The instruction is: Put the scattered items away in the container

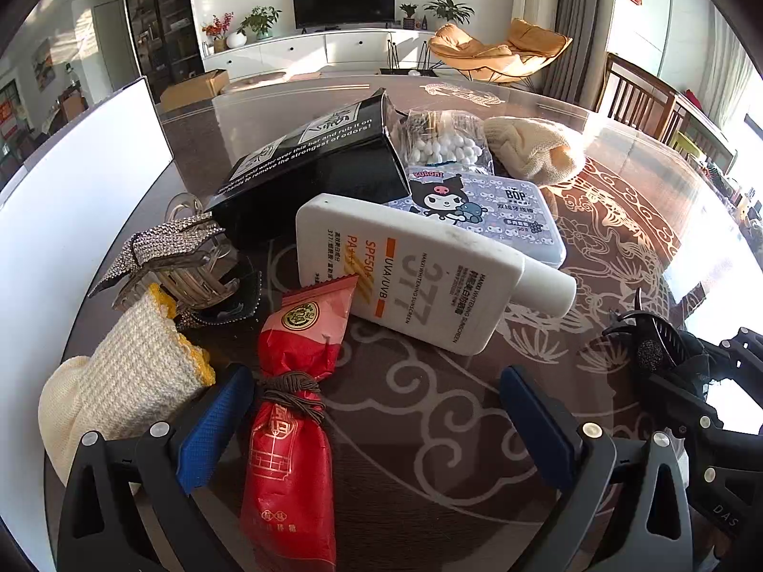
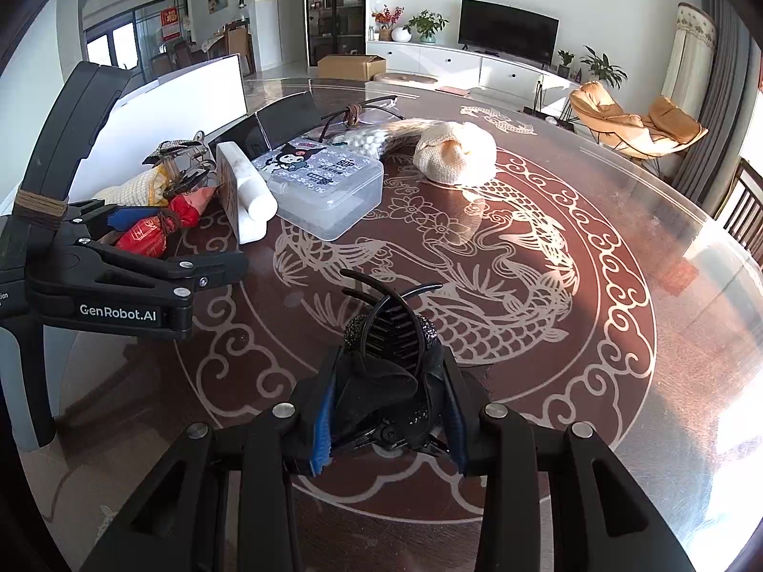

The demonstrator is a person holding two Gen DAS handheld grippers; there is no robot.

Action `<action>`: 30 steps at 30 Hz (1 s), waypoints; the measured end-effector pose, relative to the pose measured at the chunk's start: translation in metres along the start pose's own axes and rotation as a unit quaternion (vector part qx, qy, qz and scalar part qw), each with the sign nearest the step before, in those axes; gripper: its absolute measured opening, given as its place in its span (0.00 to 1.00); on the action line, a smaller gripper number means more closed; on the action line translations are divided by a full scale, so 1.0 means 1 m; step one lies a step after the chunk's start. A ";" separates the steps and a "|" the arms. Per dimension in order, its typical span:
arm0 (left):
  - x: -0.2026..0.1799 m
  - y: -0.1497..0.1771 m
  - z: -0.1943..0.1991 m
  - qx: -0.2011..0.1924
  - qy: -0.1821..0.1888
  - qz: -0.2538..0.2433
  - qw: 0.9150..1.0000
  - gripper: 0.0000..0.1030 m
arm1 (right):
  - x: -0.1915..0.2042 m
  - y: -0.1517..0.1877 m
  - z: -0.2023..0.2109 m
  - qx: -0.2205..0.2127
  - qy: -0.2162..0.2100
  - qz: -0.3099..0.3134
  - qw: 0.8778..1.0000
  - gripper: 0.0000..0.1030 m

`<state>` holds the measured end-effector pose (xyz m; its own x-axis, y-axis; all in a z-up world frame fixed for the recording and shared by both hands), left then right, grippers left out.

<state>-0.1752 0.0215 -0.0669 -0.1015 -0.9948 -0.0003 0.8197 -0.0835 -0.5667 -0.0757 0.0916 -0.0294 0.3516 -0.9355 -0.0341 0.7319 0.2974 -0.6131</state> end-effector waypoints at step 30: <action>0.001 0.000 0.000 0.000 0.000 0.000 1.000 1.00 | -0.001 0.000 0.001 0.000 -0.003 -0.003 1.000 0.38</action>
<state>-0.1751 0.0200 -0.0667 -0.1011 -0.9949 -0.0007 0.8196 -0.0829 -0.5669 -0.0757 0.0929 -0.0288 0.3509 -0.9360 -0.0266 0.7335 0.2924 -0.6136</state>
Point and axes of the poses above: each gripper's, at about its wrist camera, not at the fingertips, and z roughly against the way its jaws point, x to its left, y to its underside, the point moved 3 cm from there along -z, roughly the way its jaws point, and after that the axes turned 1 degree about x, right-handed, at the moved point
